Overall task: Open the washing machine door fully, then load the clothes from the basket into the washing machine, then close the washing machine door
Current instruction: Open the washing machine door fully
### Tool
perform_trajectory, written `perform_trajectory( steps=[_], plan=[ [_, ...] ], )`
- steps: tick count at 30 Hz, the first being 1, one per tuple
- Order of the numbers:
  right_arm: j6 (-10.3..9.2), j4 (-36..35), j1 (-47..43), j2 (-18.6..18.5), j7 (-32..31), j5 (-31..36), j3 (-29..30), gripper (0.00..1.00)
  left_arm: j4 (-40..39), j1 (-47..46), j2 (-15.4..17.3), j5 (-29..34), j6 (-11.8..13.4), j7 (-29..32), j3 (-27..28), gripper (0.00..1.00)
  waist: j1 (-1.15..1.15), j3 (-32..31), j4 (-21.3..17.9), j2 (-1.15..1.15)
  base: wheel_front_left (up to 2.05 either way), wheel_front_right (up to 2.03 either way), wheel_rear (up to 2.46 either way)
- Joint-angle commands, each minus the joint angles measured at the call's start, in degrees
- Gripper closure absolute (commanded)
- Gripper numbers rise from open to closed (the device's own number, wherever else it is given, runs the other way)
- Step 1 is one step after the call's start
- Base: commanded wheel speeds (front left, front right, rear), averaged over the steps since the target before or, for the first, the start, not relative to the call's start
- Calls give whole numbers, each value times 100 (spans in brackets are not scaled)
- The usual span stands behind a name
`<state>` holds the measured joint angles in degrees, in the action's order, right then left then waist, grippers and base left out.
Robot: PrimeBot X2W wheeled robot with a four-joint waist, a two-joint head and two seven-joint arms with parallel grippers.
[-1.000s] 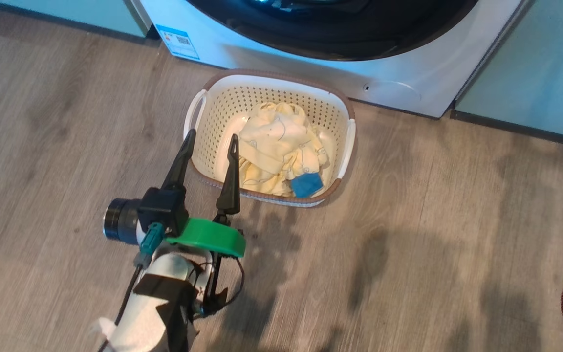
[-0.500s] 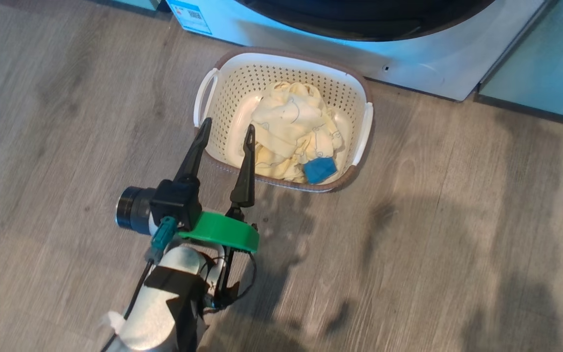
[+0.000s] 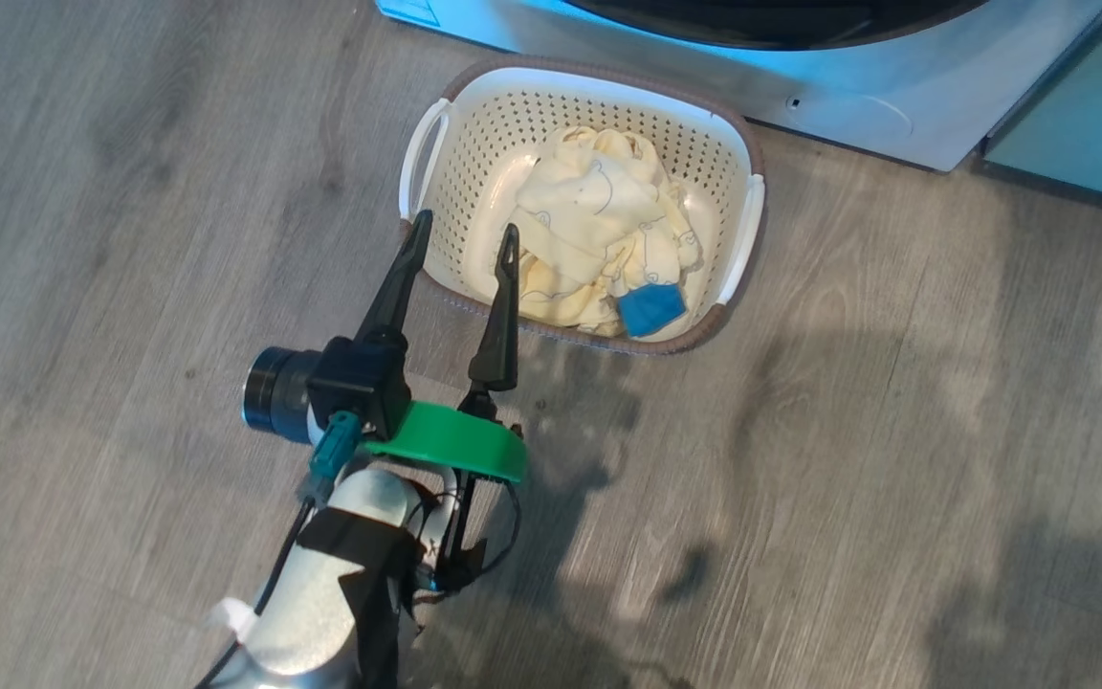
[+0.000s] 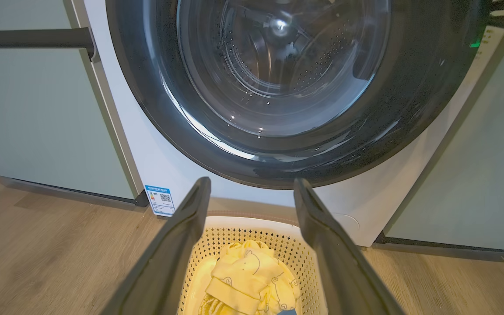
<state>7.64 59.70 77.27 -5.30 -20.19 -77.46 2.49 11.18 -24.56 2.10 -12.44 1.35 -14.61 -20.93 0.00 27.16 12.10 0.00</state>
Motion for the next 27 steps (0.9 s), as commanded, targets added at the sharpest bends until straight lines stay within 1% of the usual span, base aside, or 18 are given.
perform_trajectory(
  steps=[1,5,14,19,27],
  plan=[
    [-15,-107,347,143,2,65,-75,100,-194,-122,78,-31,49,-39,113,0,0,39,27,0,0,0,0],
    [-15,38,484,155,-65,99,-138,100,-203,-165,78,-61,76,-39,82,0,0,108,54,0,0,0,0],
    [-15,155,455,168,-280,167,-301,100,-194,-173,78,-119,109,-39,90,0,0,97,48,0,0,0,0],
    [-15,118,400,173,-388,163,-357,100,-185,-182,78,-130,116,-39,75,0,0,83,29,0,0,0,0],
    [-15,-16,137,200,-814,74,-501,100,-155,-160,78,-123,138,-39,47,0,0,4,-16,0,0,0,0]
  ],
)
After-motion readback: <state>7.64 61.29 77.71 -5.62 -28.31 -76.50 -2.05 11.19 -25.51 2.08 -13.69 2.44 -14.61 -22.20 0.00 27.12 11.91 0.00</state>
